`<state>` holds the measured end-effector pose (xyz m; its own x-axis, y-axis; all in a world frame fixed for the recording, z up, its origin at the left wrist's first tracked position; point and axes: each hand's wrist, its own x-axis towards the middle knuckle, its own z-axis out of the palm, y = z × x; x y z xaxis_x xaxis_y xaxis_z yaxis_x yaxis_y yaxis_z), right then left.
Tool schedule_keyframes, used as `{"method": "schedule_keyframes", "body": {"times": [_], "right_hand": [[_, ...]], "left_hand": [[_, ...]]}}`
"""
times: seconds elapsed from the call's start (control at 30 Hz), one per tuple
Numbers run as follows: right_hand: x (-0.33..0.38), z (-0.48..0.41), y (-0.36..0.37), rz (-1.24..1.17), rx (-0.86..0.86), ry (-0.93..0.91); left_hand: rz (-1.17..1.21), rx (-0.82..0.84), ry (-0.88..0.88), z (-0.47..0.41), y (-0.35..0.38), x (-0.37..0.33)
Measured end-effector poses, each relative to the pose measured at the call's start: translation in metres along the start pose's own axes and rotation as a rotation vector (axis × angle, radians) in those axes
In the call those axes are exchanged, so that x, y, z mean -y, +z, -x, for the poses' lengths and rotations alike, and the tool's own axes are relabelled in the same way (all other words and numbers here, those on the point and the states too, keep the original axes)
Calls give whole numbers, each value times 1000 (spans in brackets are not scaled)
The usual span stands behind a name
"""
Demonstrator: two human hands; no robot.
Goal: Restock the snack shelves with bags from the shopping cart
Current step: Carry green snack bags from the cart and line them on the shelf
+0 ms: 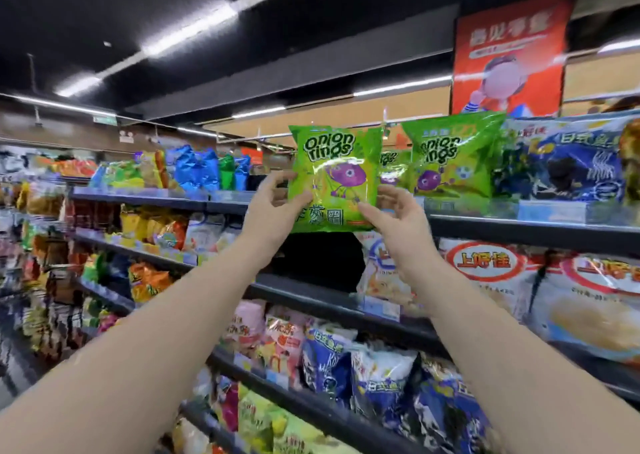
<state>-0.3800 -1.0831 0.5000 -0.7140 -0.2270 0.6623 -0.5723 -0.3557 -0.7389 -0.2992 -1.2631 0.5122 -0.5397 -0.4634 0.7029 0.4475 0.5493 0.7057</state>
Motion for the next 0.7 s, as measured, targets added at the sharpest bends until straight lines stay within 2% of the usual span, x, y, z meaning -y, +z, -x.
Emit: {"method": "schedule_keyframes", "body": {"times": [0.23,0.5,0.6,0.7], "right_hand": [[-9,-95,14,242,-30,-132],[-31,-161,9,544,-54,-241],[-45,-185,7,713,-86,-226],[-56,-194,5,976,-83,-131]], "left_hand": [[36,83,115,-107,18,35],[69,198,188,-179,66,68],[68,223,207,-199,86,81],[-4,343,200,-212,104,99]]}}
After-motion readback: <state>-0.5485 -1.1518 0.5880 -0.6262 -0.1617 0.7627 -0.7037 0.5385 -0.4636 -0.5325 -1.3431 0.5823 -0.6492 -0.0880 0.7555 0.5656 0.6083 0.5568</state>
